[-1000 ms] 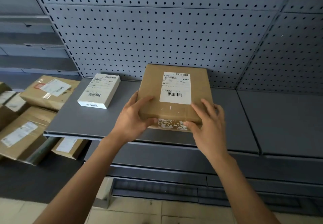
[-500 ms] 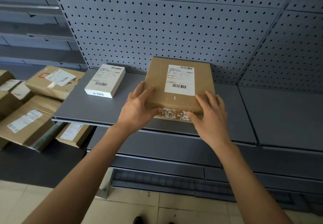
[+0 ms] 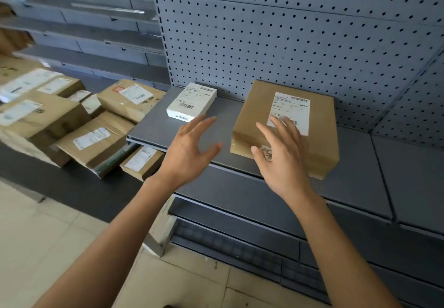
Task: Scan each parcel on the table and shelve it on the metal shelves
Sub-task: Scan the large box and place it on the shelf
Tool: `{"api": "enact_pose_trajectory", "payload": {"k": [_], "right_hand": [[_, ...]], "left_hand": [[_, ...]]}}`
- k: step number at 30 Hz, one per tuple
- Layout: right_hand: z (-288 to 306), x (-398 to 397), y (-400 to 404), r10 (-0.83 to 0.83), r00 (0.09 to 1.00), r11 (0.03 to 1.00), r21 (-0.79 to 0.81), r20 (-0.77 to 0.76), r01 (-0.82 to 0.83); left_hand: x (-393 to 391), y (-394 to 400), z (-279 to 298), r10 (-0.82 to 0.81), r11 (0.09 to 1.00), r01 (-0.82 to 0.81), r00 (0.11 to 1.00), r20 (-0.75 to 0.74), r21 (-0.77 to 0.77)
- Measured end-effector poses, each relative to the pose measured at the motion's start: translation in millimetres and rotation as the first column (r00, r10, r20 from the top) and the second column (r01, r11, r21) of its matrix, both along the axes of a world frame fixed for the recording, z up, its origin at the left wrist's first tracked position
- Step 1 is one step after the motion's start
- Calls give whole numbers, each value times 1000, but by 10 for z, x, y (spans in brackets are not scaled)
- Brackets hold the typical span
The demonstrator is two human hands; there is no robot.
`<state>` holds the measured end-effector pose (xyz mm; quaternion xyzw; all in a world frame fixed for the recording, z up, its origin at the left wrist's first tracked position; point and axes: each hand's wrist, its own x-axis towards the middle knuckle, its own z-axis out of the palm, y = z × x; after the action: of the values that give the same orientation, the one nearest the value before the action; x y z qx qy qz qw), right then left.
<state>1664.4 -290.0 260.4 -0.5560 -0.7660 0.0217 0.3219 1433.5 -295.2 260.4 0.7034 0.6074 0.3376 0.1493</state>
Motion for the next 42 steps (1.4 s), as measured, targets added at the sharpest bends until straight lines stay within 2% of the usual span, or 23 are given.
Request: {"api": "enact_pose_trajectory", "payload": {"k": [8,17,24,30,34,42], "right_hand": [[32,-1458,4,347,935,928,-117,-77,-354],[68,-3476,-406,604,779,768,-141,-166,-625],[61,-4707,-819,721,674,659,-141,-164,-739],[54,-5516,-932,789,592,569,-171,-162,-804],[-17,-5945,-812,805,555,518,-210,-210,-829],[-109,-6814,-178,805,548,499,-240,-227,-833]], "left_hand": [[-1360,-591,50,224,974,-225,971,82,-1],[-3142,-1597,42,511,859,-511,853,107,-27],[-4126,-2346,29,668,741,-670,730,146,-39],[-4704,-2663,-31,752,650,-759,637,169,-31],[-5072,-2631,-142,784,614,-787,600,159,-58],[-5852,-2090,-169,793,608,-788,597,118,-99]]}}
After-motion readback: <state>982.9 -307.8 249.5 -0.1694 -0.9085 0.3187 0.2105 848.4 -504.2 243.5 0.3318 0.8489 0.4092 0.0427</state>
